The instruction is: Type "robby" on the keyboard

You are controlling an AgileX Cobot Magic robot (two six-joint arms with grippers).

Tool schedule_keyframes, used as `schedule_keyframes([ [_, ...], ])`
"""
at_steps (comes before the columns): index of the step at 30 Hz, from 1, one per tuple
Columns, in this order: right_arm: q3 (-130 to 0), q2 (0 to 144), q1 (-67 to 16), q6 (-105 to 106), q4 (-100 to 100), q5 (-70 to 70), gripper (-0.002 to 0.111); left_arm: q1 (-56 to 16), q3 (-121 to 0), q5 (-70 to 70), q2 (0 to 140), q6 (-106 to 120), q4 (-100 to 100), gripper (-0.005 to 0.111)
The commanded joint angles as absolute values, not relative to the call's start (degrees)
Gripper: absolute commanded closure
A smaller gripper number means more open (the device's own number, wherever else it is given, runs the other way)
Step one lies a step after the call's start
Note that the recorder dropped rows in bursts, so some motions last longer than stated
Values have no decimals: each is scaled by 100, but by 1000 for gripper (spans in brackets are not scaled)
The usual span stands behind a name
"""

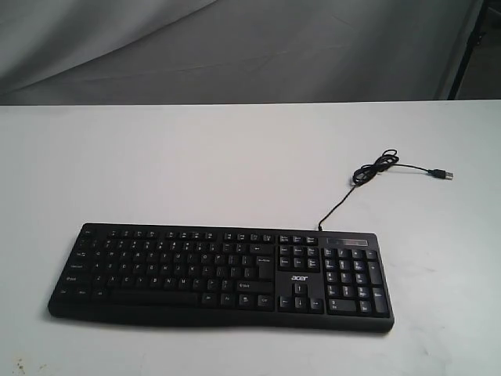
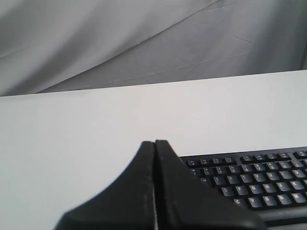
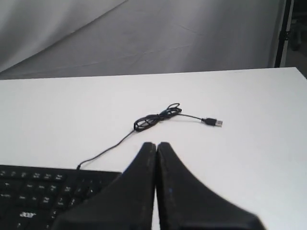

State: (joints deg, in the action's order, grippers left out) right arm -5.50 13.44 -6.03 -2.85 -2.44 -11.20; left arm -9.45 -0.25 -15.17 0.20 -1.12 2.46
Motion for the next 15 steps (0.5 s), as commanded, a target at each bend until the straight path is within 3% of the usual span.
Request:
schedule_keyframes([
  [1, -1934, 1915, -564, -266, -296, -1816, 108, -982, 0, -1476, 0, -128, 274, 107],
  [6, -3698, 3035, -564, -266, -202, -1873, 108, -982, 0, -1476, 0, -128, 274, 107],
  [11, -4277, 3839, -894, -330, -106, -2011, 108, -982, 0, -1476, 0, -128, 274, 107],
  [15, -4277, 4582, -1727, -573, -106, -2469, 108, -982, 0, -1476, 0, -128, 274, 107],
])
